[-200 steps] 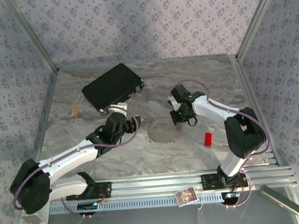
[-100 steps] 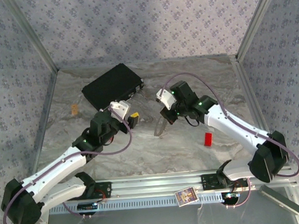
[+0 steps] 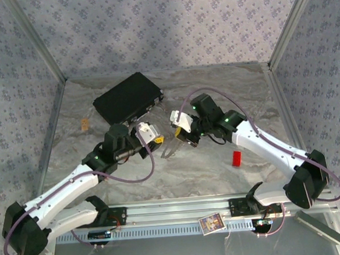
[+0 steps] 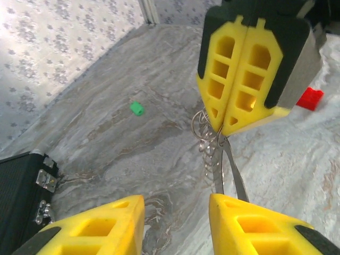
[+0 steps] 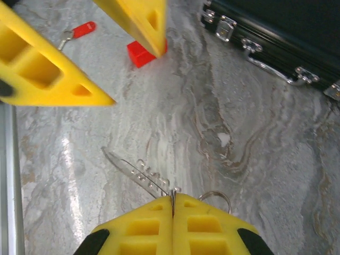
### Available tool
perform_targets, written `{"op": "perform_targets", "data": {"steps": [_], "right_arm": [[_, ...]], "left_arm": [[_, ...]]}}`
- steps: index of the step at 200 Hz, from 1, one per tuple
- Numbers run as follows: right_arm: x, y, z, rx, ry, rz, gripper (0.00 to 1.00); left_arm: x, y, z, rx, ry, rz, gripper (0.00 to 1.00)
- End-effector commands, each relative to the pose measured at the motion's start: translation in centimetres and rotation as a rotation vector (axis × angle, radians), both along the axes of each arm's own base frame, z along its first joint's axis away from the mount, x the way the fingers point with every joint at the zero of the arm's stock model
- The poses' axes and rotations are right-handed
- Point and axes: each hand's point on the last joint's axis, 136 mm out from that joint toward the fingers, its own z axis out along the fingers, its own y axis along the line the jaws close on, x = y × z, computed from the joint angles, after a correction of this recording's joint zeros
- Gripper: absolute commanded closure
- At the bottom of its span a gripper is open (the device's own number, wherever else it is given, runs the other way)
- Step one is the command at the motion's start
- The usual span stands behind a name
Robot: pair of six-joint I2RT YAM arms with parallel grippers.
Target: Put the keys on the keyring
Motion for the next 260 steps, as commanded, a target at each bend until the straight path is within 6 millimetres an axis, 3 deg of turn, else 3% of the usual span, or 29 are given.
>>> {"op": "perform_targets", "data": {"steps": [1, 36, 81, 165, 260], "right_arm": [[-1.4, 1.0, 3.1, 0.053, -0.069, 0.118, 1.0], [-2.2, 1.8, 3.5, 0.068, -0.075, 0.17, 1.0], [-3.4, 1.9, 3.0, 0.032, -0.074, 0.215, 1.0], [-4.4, 2.9, 3.9, 0.071, -0.089, 0.263, 1.0], [-5.0, 3.5, 3.3, 0.068, -0.07, 0.292, 1.0]], "left_arm": [[-1.1, -0.9, 1.1, -0.001, -0.029, -0.101, 0.65], [-3.4, -2.0, 0.3, -0.007, -0.03, -0.266, 0.72], [-3.5, -2.3, -0.1, -0.007, -0.011, -0.278, 0.73], [-4.4, -3.0, -0.7, -0.014, 0.064, -0.34, 0.78], [-5.2, -3.3, 0.1, -0.053, 0.052, -0.385, 0.85]]}}
